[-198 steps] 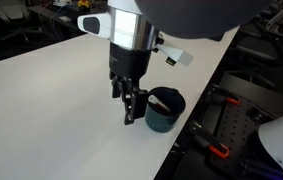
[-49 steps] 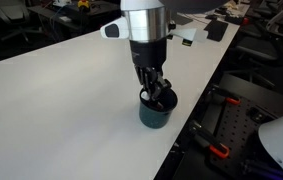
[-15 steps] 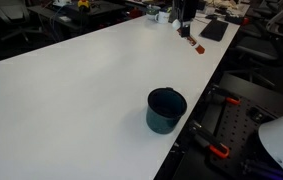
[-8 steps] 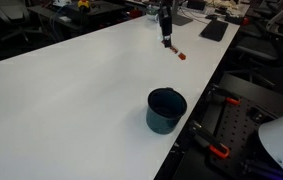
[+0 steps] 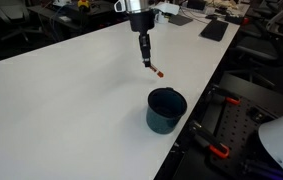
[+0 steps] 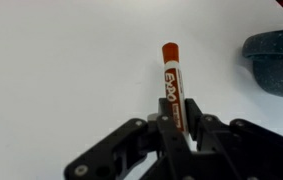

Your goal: Remove the marker from the cup and put it on the table

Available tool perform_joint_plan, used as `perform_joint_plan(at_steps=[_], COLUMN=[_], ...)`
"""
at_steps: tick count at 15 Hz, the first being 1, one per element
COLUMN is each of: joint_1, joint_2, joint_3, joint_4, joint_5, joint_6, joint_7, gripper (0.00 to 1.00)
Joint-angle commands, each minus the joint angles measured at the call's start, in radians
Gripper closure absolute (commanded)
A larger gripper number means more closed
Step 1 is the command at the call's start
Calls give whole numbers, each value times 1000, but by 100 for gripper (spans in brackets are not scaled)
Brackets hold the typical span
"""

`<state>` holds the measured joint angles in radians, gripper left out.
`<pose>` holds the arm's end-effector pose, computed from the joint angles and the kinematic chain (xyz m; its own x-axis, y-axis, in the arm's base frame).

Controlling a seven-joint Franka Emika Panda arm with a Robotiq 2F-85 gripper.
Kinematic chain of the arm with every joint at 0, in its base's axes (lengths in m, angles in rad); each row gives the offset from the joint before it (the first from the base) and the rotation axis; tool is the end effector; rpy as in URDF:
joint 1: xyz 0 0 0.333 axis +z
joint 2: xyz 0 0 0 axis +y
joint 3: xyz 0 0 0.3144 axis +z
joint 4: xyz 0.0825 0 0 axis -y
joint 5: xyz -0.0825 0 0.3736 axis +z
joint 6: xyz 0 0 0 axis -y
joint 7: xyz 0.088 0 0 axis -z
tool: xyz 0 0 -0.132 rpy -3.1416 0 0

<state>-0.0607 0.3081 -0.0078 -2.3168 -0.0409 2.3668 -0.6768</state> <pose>0.4804 -0.0344 0.1734 0.7735 0.5968 -0.2134 0.5797 -0.8023 -0.1425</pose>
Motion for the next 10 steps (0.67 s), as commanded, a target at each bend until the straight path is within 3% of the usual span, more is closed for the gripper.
perform_joint_plan(at_steps=[1,5,6,7,10], joint_1=[-58,-100,-109,-112,-122], joint_2=[65,127,144,158,197], joint_3=[50,78,85,84,87], joint_4=[69,137,162,180,232], joint_5=[79,144,167,176,205], joint_6=[-39,-117,-162,-189,-266], joint_7=[-92,-157,-169,-166,-172], gripper=[95,95,55,53,32])
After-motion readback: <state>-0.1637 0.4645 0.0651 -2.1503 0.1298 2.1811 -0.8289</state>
